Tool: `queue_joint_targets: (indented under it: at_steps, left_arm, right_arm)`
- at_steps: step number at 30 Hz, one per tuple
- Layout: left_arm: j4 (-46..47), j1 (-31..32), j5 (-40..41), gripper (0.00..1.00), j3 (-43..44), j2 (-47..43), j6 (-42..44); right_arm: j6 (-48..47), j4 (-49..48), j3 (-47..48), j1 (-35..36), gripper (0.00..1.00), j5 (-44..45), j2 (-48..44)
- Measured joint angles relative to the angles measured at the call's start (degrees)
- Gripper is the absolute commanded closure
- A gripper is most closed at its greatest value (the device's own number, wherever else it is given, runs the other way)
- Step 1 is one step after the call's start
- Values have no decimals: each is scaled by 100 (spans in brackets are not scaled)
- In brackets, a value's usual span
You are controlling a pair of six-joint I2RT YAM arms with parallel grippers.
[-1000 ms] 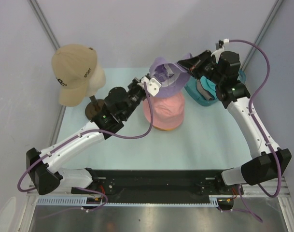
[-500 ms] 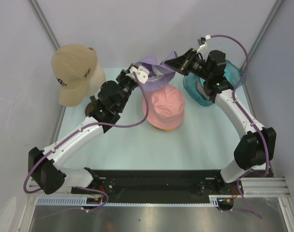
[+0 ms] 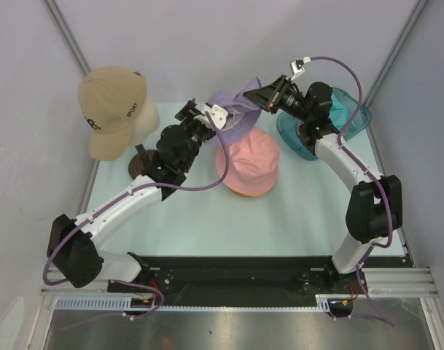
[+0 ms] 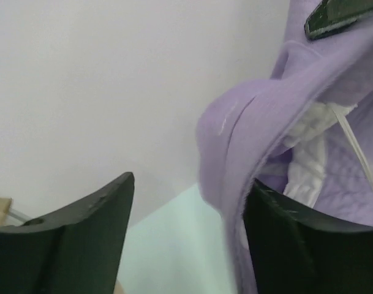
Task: Stack the hats
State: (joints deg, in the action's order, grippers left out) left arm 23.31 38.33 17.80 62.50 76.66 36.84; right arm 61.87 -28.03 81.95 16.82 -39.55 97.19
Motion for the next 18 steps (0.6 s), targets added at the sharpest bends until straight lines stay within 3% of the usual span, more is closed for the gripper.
queue_joint_targets:
  at_steps: [1,4,9,18]
  left_arm:
    - [-55,-7,-7,8,-4,-4,-105]
    - [-328,-20,-20,0,-4,-63,-481]
    - [-1158,-24,-282,0,-11,-459,-1333]
    - [-2100,-96,-525,0,-684,-2203,-2693]
  right_arm:
    - [74,-81,-2,0,100,-4,46]
    - [293,-369,0,2,100,-20,157]
    - [608,-804,363,35,100,-42,546]
    - [756,-1202,946,208,100,-26,1021]
